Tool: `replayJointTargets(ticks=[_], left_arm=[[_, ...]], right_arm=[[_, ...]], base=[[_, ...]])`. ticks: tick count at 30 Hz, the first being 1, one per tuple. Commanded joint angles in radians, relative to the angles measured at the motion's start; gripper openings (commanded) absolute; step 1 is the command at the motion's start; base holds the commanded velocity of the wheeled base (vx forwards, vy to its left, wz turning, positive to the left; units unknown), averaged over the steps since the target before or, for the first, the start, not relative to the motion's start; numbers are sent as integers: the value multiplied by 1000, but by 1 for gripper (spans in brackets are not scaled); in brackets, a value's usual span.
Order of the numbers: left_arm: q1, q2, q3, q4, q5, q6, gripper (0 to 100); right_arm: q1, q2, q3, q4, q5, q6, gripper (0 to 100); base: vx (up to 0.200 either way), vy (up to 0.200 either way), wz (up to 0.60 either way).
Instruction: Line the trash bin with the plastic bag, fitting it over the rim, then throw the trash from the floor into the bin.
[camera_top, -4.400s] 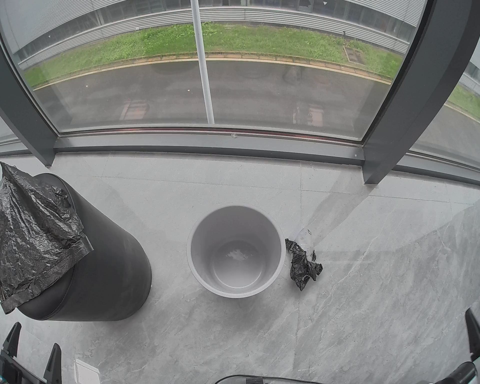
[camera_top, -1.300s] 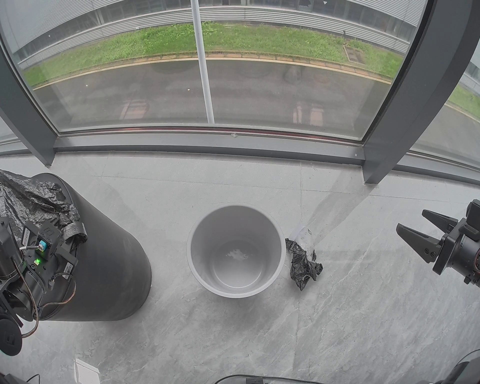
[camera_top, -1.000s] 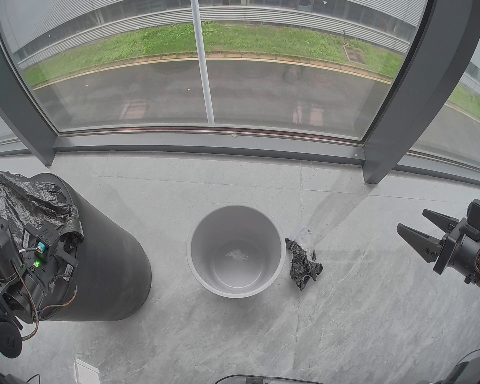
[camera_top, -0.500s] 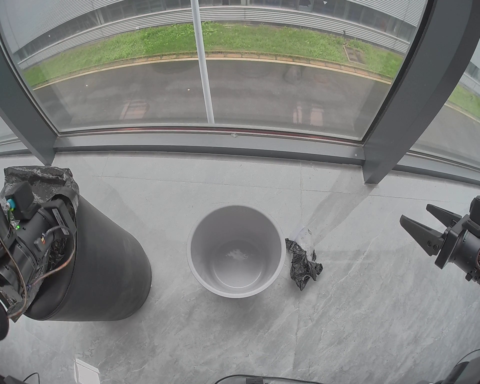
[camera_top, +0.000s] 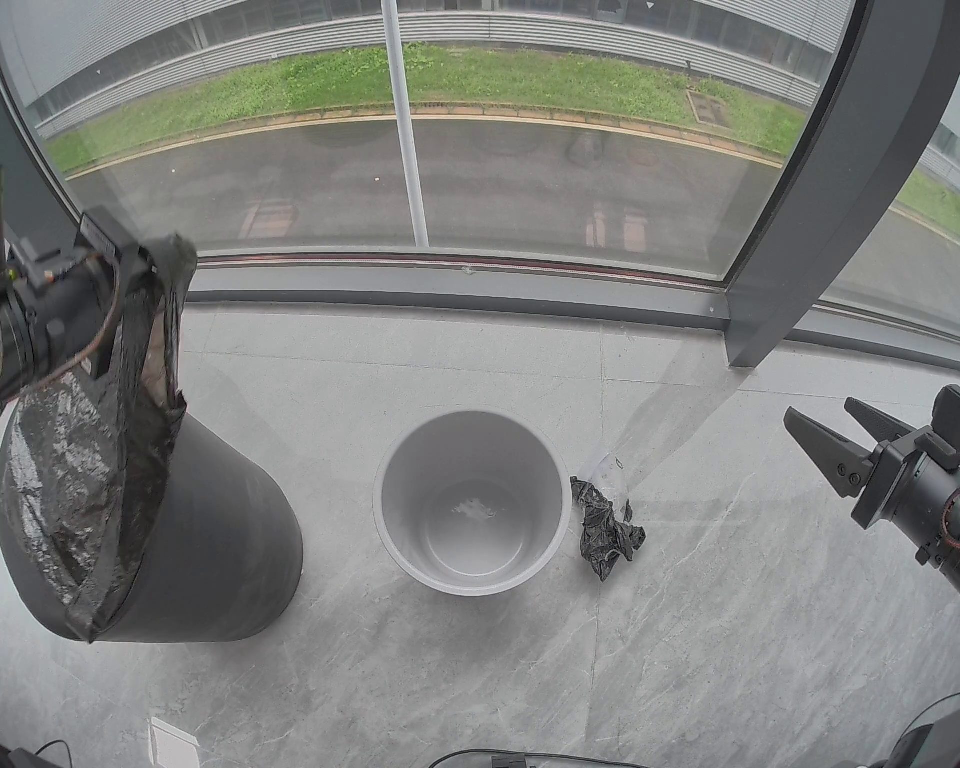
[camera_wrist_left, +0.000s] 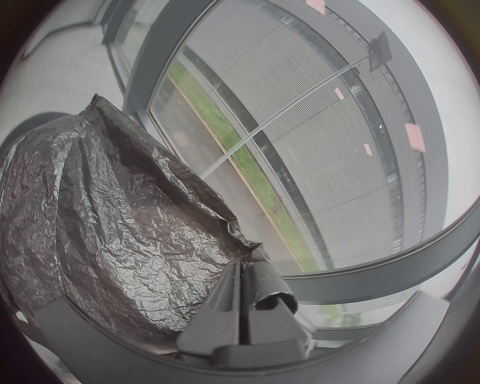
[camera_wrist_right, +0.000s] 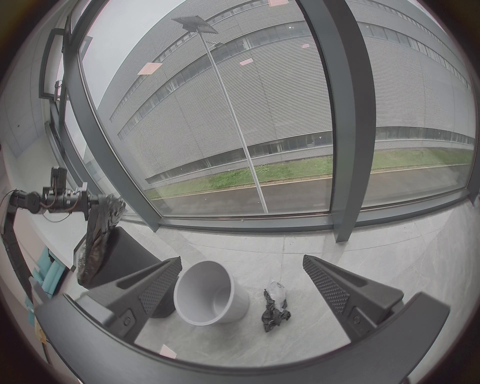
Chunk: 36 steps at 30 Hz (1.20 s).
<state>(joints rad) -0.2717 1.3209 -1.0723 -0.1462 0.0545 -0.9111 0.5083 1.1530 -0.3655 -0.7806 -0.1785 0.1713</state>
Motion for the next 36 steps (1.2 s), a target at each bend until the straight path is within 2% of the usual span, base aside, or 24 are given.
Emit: replayJointTargets(ticks=[1, 3, 7, 14, 22, 30, 36], left_arm=[[-169, 129, -399, 260, -145, -229, 0], [-210, 146, -436, 283, -145, -227, 0], [-271, 149, -449, 295, -150, -221, 0], [-282, 146, -452, 295, -162, -215, 0], [-282, 133, -460, 289, -220, -216, 0], [-310, 115, -448, 292, -258, -236, 0], [-316, 106, -442, 293, -277, -241, 0]], right_arm=[[207, 56, -24, -43, -107, 63, 100], [242, 103, -79, -42, -127, 94, 100], [279, 238, -216, -32, -180, 90, 100], [371, 459, -398, -14, -190, 82, 100], [401, 663, -518, -25, -190, 63, 100], [394, 811, -630, -28, -191, 62, 100], [394, 872, -702, -20, -280, 45, 100]], base=[[0, 0, 0], [0, 0, 0], [0, 0, 0], [0, 0, 0], [0, 0, 0], [0, 0, 0], [0, 0, 0]])
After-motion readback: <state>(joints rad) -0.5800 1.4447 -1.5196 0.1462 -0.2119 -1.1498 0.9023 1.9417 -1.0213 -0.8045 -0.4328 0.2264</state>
